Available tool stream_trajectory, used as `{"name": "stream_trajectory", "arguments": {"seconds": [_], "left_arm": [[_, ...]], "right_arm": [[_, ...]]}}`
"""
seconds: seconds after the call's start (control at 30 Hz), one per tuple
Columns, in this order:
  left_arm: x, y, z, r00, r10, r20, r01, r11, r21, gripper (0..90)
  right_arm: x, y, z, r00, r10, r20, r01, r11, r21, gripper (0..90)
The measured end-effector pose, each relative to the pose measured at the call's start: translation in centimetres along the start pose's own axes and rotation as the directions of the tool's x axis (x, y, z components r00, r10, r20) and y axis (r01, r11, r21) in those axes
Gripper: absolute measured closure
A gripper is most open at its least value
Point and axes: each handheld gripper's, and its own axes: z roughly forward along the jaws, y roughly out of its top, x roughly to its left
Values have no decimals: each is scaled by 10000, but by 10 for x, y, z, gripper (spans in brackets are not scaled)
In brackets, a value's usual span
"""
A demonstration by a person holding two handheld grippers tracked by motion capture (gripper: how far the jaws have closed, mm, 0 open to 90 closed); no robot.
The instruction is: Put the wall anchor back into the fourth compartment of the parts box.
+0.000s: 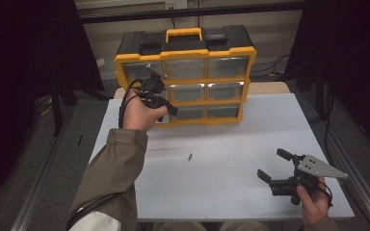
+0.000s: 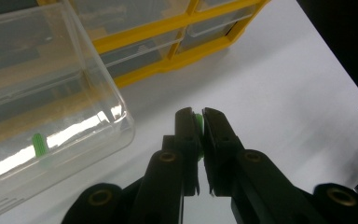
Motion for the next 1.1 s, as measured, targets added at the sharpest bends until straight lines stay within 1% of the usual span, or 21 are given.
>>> {"name": "stream_trajectory", "arguments": {"seconds": [0.07,0.1,0.13,0.17,0.2,0.27,0.3,0.33,0.4,0.43,0.47,0.53,0.67,0.7,0.77,0.97,1.0,1.07,1.1], "left_arm": [[0,1,-1,10000,14,-41,-14,10000,4,851],[0,2,-1,9999,-135,-28,134,9998,-117,851],[-1,2,-2,9998,-172,-24,172,9998,-123,851],[0,3,-3,10000,-55,-13,55,10000,9,851],[0,3,-4,10000,-75,-51,74,9999,-76,851],[0,5,-5,9999,-111,-88,110,9999,-97,851],[0,5,-5,9998,-197,-102,195,9996,-187,851],[1,6,-7,9998,-145,-123,143,9998,-128,850],[1,7,-8,9997,-196,-171,193,9997,-180,851],[1,7,-9,9994,-293,-185,288,9992,-286,851],[2,8,-10,9995,-253,-196,248,9993,-264,851],[3,8,-11,9990,-372,-237,363,9986,-393,851],[6,10,-15,9991,-322,-291,310,9987,-411,851],[5,10,-16,9984,-472,-312,455,9976,-515,851],[7,10,-18,9986,-359,-394,340,9983,-465,851],[11,11,-22,9971,-543,-525,512,9969,-590,851],[11,11,-23,9974,-510,-518,483,9974,-531,851],[12,11,-24,9970,-511,-573,474,9969,-626,851],[13,12,-25,9971,-508,-559,475,9972,-586,851]], "right_arm": [[0,0,0,10000,2,-1,-2,10000,5,0],[0,0,0,10000,5,-2,-5,10000,0,0],[0,0,0,10000,3,5,-3,10000,-3,0],[0,0,0,10000,7,-1,-7,10000,-2,0],[0,0,0,10000,4,2,-4,10000,-3,0],[0,0,0,10000,19,-8,-19,10000,3,0],[0,0,0,10000,19,-7,-19,10000,0,0],[0,0,0,10000,10,0,-10,10000,-1,0],[0,0,0,10000,-5,-11,5,10000,3,0],[0,0,0,10000,8,-15,-8,10000,7,0],[0,0,0,10000,12,-14,-12,10000,5,0],[0,0,0,10000,22,-43,-22,10000,-4,0],[0,0,0,10000,13,-7,-13,10000,7,0],[0,0,0,10000,2,-12,-2,10000,0,0],[0,0,0,10000,11,-37,-11,10000,1,0],[0,0,0,10000,5,-3,-5,10000,0,0],[0,0,0,10000,-9,-15,9,10000,1,0],[0,0,-1,10000,-22,-24,22,10000,29,0],[0,0,-1,10000,-13,-18,13,10000,21,0]]}}
